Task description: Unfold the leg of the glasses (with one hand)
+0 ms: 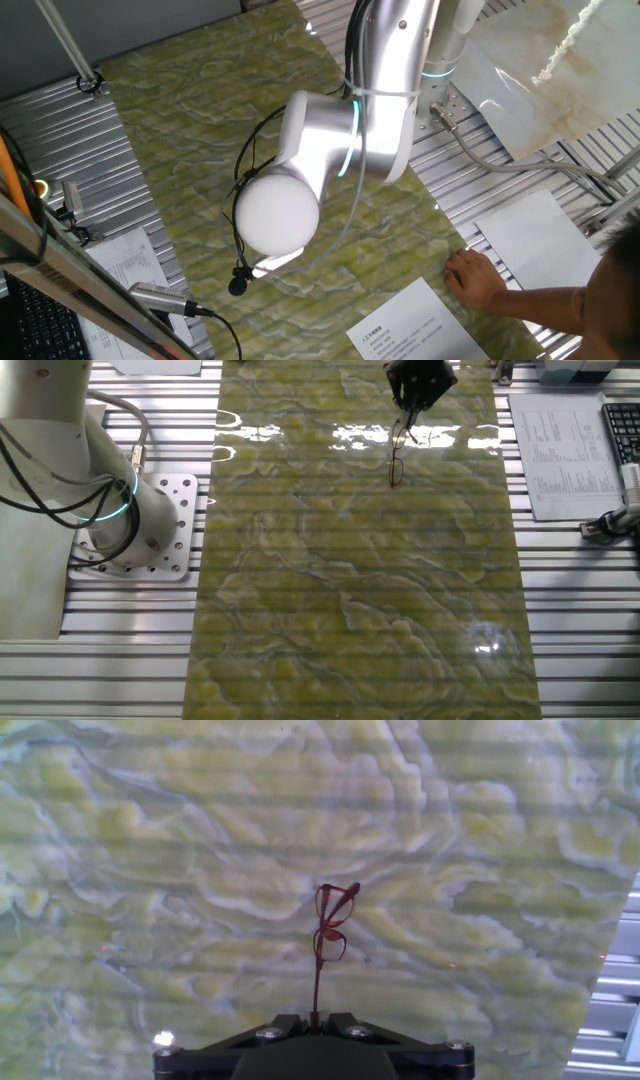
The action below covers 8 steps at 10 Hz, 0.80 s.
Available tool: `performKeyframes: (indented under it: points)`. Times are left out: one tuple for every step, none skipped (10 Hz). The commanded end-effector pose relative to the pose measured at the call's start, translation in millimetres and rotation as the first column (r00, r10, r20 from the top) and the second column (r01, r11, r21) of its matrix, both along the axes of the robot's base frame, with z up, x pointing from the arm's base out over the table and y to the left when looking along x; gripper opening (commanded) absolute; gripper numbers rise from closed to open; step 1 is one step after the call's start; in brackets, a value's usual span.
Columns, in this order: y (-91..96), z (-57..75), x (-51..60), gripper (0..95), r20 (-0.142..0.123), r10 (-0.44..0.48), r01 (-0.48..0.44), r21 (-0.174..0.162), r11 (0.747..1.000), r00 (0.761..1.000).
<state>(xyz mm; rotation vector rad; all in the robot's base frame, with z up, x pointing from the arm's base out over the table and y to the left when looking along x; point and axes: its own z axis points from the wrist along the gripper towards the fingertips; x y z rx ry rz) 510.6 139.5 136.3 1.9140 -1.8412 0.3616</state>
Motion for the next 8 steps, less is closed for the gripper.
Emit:
performKeyframes:
  points:
    - [2.3, -0.1, 1.4, 0.0, -0.003, -0.009, 0.009, -0.004, 1.000, 1.000]
    - [2.4, -0.1, 1.4, 0.0, 0.002, -0.018, 0.018, -0.001, 1.000, 1.000]
    - [2.5, -0.1, 1.4, 0.0, 0.005, -0.022, 0.022, -0.002, 1.000, 1.000]
    - [2.5, -0.2, 1.4, 0.0, 0.005, -0.022, 0.022, -0.003, 1.000, 1.000]
    - [2.5, -0.2, 1.4, 0.0, 0.005, -0.021, 0.021, -0.003, 1.000, 1.000]
    - [2.5, -0.5, 1.4, 0.0, 0.006, -0.023, 0.023, -0.003, 1.000, 1.000]
    - [2.5, -1.0, 1.5, 0.0, 0.005, -0.020, 0.020, -0.003, 1.000, 1.000]
    - [2.4, -1.4, 1.5, 0.0, 0.004, -0.019, 0.019, -0.003, 1.000, 1.000]
